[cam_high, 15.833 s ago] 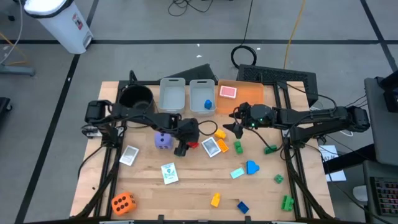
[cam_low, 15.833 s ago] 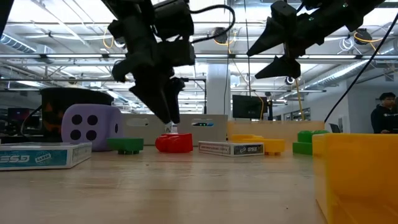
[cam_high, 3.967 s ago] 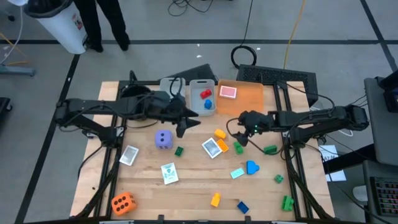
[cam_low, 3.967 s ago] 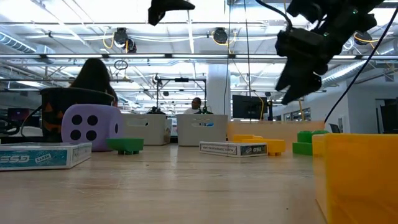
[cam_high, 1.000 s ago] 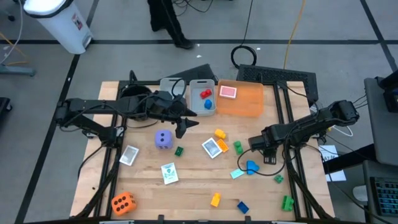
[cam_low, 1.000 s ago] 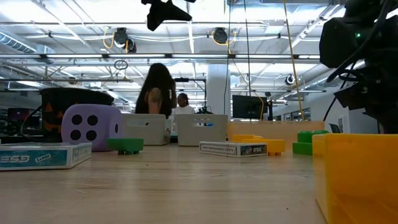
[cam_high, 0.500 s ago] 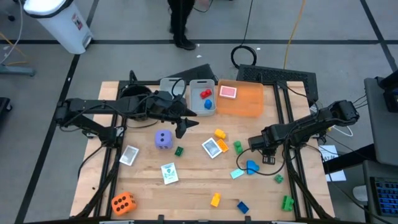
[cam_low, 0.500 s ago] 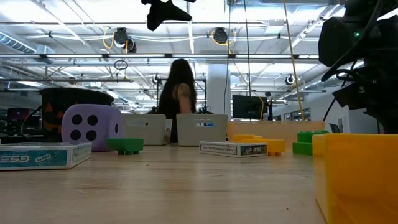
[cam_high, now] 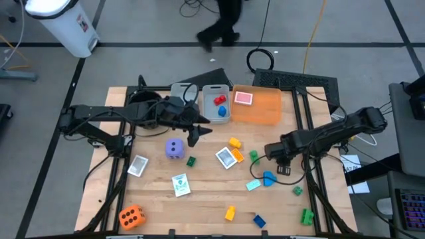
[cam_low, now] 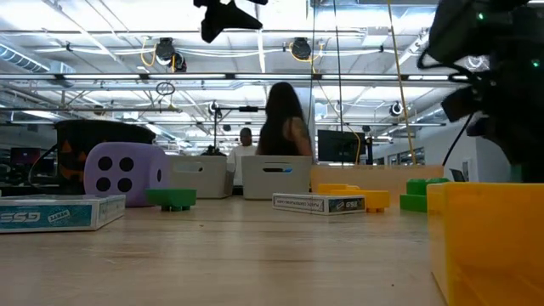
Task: Pick & Place Toys
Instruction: Put the green gamepiece into the right gray bin
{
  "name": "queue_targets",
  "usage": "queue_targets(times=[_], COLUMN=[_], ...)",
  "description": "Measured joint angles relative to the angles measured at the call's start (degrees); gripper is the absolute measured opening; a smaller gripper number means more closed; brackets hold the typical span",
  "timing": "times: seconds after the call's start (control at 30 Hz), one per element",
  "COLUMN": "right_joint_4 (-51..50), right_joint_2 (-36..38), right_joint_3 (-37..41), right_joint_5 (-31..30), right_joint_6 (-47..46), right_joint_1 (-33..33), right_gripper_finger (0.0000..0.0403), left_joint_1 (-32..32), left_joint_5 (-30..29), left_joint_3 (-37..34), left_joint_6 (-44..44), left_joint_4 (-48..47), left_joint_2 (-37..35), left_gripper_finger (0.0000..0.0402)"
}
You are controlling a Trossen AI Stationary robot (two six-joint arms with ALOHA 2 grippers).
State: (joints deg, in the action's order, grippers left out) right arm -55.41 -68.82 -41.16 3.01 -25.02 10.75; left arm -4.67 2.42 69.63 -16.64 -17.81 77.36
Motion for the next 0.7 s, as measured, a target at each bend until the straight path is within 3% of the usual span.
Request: queue_targets(times=[0.17,0.47,0.7], right_joint_4=[2.11,14.59,30.79], right_joint_2=[0.90,1.62,2.84], right_joint_3=[-3.85,-9.87,-13.64], right_joint_5=[-0.44,-1.63,-1.42], right_joint_6=[0.02,0.57,0.45], right_joint_1=[-2.63,-9.54,-15.17], right_gripper_finger=[0.0096,0.0095,0.0096], left_joint_1=[-0.93,-1.83,-1.82], left_joint_5=[0.00,0.06,0.07], left_joint_3=[0.00,0.02,0.02], left_joint_6=[-0.33,-1.49,-1.55], left_joint_4=[0.20,2.14,3.54], left_joint_2=[0.00,0.00,0.00], left_gripper_finger=[0.0216,0.0216,0.0216])
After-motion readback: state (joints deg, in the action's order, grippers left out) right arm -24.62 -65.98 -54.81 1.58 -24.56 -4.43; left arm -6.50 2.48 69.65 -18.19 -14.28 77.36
